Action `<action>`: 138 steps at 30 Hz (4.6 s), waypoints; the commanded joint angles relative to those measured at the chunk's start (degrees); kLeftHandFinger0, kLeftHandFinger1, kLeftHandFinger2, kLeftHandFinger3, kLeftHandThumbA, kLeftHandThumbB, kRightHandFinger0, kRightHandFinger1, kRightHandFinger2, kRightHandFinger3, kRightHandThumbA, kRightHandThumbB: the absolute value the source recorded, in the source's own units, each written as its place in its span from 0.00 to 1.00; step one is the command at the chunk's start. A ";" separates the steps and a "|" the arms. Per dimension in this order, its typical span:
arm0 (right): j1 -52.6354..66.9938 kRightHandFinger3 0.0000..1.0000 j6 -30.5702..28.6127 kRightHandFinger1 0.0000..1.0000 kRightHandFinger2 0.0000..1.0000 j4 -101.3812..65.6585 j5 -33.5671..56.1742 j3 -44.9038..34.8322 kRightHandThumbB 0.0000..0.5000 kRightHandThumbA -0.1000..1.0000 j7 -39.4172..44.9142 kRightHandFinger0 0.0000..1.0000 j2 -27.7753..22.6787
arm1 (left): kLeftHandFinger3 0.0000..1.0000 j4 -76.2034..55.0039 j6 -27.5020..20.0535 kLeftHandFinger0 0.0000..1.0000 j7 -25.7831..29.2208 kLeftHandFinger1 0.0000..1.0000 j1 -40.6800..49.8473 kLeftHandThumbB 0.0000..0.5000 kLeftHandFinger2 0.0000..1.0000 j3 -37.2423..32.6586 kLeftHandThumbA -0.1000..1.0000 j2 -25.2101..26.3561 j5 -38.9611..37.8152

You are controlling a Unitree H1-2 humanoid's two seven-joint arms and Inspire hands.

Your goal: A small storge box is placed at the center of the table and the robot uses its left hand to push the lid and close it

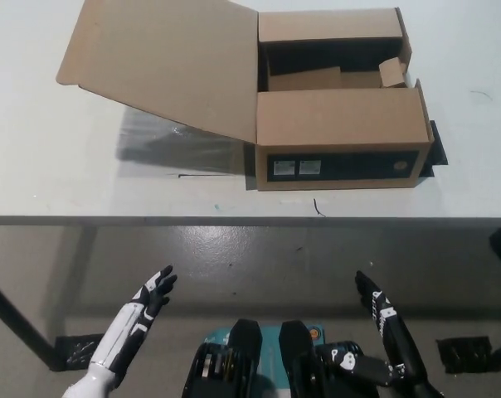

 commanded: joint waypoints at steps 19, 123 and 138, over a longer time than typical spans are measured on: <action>-1.73 1.00 -4.73 1.00 1.00 -0.39 1.25 -0.08 0.75 1.00 0.63 1.00 -0.12 | 1.00 -16.51 26.23 1.00 -9.02 1.00 -11.30 0.77 1.00 13.38 1.00 -2.15 -70.93; -5.08 1.00 -4.73 1.00 1.00 -0.15 0.62 0.81 0.76 1.00 1.34 1.00 -0.45 | 1.00 41.63 26.97 1.00 -9.54 1.00 -61.33 0.78 1.00 20.10 1.00 -14.27 -44.61; -5.88 1.00 -4.73 1.00 1.00 -0.98 1.34 0.93 0.76 1.00 3.97 1.00 -1.49 | 1.00 43.57 25.84 1.00 -12.75 1.00 -54.36 0.79 1.00 16.68 1.00 -19.45 -39.21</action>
